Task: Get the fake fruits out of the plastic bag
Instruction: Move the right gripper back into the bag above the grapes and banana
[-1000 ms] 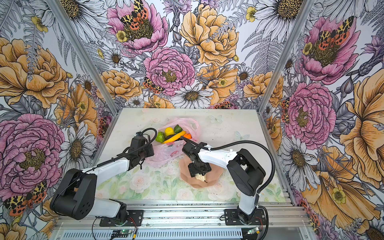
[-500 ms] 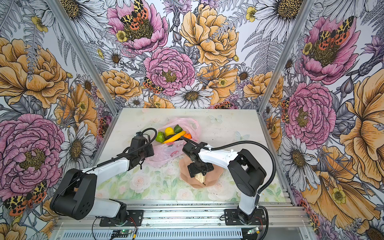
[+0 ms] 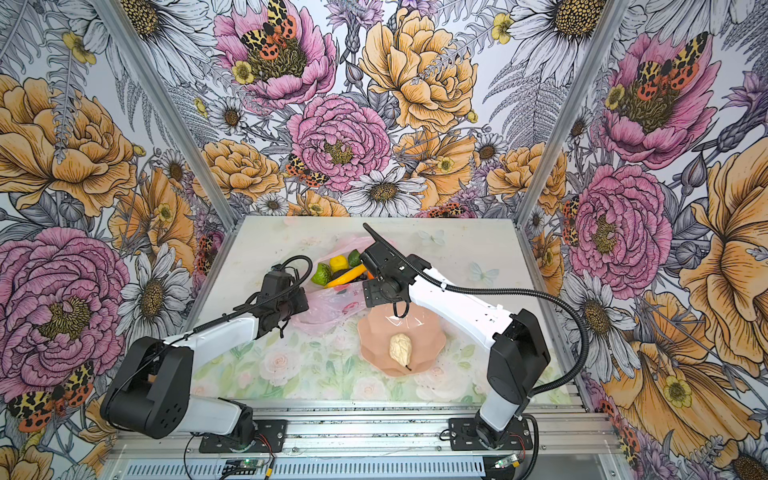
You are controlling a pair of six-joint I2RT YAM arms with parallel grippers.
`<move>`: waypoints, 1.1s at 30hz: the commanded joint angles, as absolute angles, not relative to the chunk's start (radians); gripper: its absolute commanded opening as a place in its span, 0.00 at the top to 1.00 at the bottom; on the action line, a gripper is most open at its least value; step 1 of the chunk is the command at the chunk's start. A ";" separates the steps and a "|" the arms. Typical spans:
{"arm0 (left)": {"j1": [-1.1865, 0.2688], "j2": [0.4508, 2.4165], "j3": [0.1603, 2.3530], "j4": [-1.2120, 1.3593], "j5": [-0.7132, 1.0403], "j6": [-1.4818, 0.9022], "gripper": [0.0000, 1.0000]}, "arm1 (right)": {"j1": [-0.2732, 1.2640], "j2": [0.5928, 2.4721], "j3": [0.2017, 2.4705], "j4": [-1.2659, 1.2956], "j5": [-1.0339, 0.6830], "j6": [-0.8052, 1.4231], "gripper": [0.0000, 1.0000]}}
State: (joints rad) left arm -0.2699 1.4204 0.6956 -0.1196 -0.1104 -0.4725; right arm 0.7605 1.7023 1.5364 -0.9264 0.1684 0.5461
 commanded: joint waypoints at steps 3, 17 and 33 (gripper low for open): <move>-0.181 1.438 0.818 -0.117 -0.148 -0.469 1.00 | 0.758 1.850 1.648 -0.744 0.135 0.521 0.18; -0.233 1.352 0.827 -0.334 -0.140 -0.676 0.52 | 0.755 2.051 1.750 -0.606 0.085 0.501 0.28; -0.281 1.602 0.933 -0.358 -0.079 -0.721 0.20 | 0.763 2.144 1.767 -0.597 0.130 0.472 0.28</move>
